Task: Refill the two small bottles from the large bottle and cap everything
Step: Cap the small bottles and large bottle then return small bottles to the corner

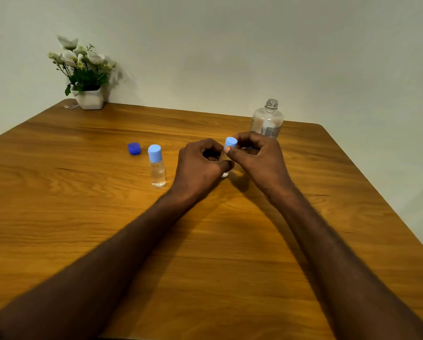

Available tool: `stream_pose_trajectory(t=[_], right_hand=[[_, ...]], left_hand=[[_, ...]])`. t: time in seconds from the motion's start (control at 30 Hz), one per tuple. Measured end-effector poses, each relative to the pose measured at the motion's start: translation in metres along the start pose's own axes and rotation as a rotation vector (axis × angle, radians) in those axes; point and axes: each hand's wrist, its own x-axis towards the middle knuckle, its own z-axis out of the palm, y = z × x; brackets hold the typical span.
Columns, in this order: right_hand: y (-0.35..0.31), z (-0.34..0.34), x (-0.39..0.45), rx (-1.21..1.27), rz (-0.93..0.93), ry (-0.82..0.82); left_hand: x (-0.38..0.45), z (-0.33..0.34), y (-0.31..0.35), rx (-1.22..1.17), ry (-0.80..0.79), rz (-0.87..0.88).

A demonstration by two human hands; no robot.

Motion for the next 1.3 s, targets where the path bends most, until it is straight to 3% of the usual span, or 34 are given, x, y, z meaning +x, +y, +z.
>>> stream_pose_trajectory(t=[0.5, 0.67, 0.8, 0.97, 1.1, 1.3], right_hand=[[0.0000, -0.0033, 0.0006, 0.032, 0.005, -0.032], [0.0029, -0.0031, 0.0013, 0.049, 0.015, 0.035], [-0.0012, -0.0040, 0.0008, 0.013, -0.008, -0.049], [0.0009, -0.0028, 0.0003, 0.023, 0.006, 0.040], [-0.0030, -0.0043, 0.0003, 0.026, -0.007, -0.030], [0.0009, -0.0030, 0.0005, 0.005, 0.006, 0.023]], left_hand=[[0.0007, -0.0005, 0.0012, 0.017, -0.006, 0.004], [-0.0011, 0.0002, 0.0013, -0.002, -0.025, 0.012], [0.0003, -0.0006, 0.0004, -0.021, -0.031, 0.008], [-0.0008, -0.0011, 0.0012, -0.025, -0.052, 0.004], [0.0013, -0.0023, -0.0004, -0.030, -0.050, 0.004], [-0.0006, -0.0016, 0.0012, -0.037, -0.053, 0.000]])
